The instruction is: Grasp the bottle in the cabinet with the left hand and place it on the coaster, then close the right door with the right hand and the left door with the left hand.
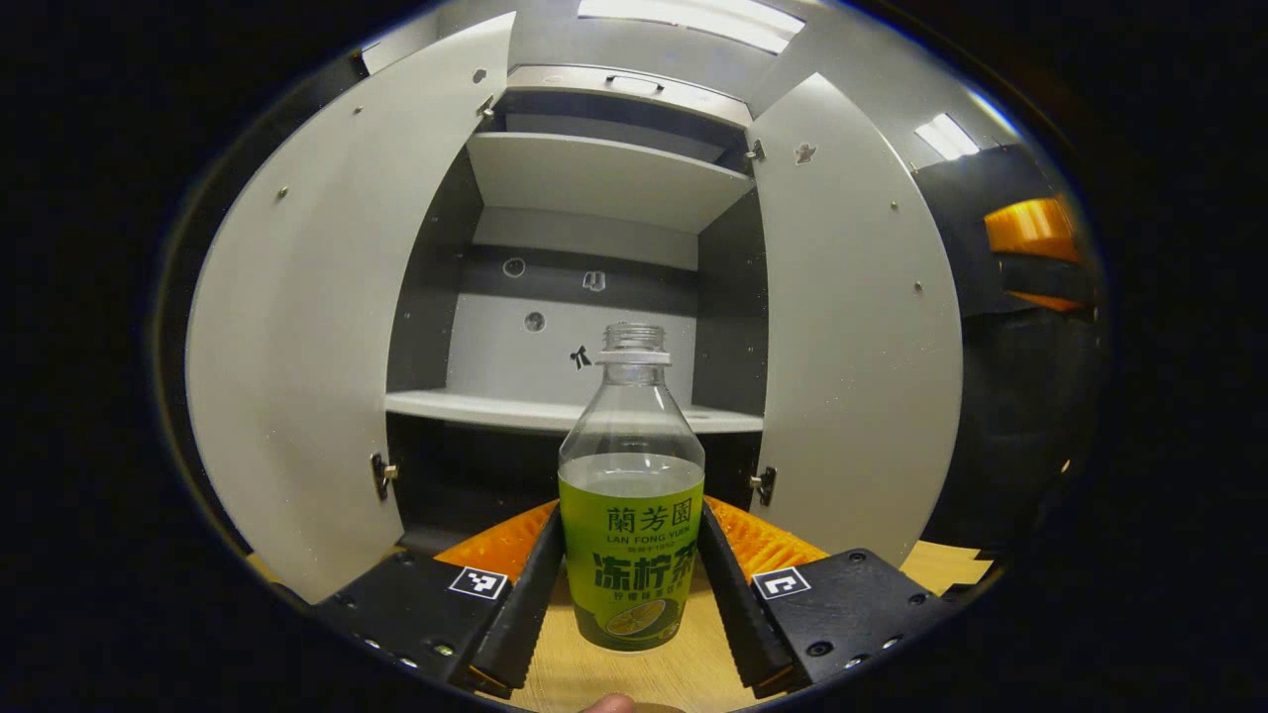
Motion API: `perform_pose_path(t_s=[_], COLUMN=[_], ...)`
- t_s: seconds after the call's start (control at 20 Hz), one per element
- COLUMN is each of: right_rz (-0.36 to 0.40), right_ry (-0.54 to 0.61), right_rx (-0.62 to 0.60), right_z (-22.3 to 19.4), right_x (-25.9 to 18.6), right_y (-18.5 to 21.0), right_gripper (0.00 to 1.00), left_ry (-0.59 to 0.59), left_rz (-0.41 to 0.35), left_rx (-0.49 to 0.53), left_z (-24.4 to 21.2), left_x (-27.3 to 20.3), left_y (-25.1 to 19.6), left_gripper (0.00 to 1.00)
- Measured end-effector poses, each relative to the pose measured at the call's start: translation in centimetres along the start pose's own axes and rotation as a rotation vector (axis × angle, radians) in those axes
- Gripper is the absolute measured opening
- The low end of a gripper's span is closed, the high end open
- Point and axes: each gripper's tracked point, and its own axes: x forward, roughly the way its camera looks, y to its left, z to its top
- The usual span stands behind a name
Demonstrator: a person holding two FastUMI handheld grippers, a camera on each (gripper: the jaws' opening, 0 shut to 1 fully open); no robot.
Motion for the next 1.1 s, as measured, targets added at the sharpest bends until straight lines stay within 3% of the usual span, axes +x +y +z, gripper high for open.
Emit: perform_pose_path(t_s=[0.3, 0.35, 0.45, 0.85, 1.1], right_rz=[-0.05, -0.051, -0.059, -0.044, -0.043], right_ry=[0.003, 0.014, 0.044, 0.116, 0.116], right_rx=[-0.035, -0.028, -0.038, -0.024, -0.026], right_z=[1.2, 1.0, 0.4, -1.4, -1.7], right_x=[-0.4, -0.3, 0.0, 0.7, 1.3], right_y=[-0.9, -0.8, -0.8, 0.6, 0.5], right_gripper=[0.98, 0.93, 0.98, 0.98, 0.98], left_ry=[0.055, 0.071, 0.093, 0.085, 0.094], left_rz=[0.035, 0.034, 0.036, 0.059, 0.022], left_rx=[0.092, 0.083, 0.074, 0.12, 0.062], left_z=[-8.9, -10.1, -11.7, -13.6, -13.5], left_x=[-4.0, -4.5, -5.1, -5.7, -5.8], left_y=[-0.8, -1.1, -1.6, -0.9, -1.2], left_gripper=[0.75, 0.75, 0.75, 0.75, 0.79])
